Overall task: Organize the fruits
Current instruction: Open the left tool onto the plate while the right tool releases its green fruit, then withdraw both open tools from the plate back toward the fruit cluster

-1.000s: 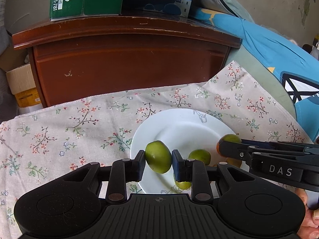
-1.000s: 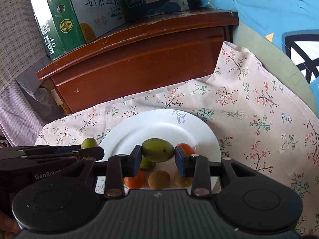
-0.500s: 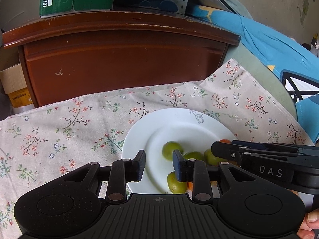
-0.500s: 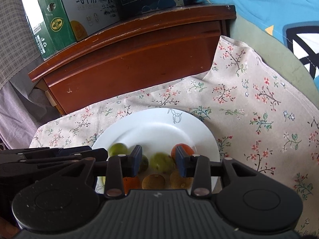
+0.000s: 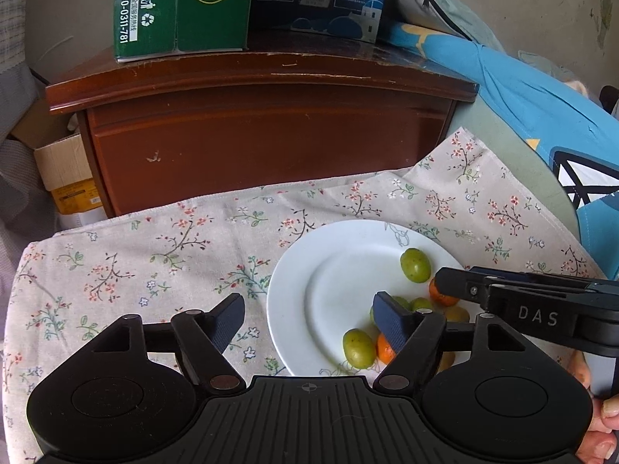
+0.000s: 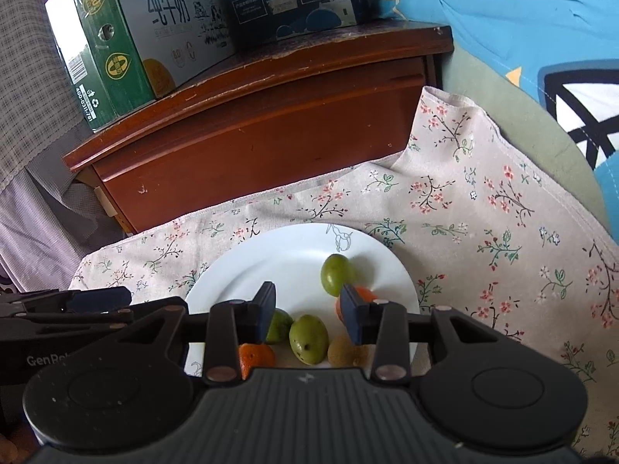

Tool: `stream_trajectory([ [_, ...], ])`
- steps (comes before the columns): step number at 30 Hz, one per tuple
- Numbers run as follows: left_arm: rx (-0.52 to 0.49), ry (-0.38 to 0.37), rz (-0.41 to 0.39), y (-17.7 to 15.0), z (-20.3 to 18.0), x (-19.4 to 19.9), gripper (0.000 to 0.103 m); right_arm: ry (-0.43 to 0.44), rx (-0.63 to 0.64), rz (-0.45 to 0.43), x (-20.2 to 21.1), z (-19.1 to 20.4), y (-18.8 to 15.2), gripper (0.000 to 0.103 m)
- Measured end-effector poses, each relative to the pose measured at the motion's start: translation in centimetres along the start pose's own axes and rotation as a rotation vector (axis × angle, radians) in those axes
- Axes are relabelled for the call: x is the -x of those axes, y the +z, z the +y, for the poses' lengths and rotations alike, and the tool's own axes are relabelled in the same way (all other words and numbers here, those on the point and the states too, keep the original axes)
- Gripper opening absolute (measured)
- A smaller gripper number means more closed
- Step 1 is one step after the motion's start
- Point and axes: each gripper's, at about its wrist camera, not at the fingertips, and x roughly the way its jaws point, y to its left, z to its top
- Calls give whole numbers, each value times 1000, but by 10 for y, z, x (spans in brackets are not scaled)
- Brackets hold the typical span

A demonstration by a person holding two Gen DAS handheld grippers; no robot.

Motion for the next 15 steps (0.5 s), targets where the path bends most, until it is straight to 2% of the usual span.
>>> stream_trajectory([
  [8,-3,29,35,-17,5,17,80,-3,-17,7,20,-1,-8,38],
  [15,-10,44,48,-36,7,33,81,13,-18,38,33,5,-23,39],
])
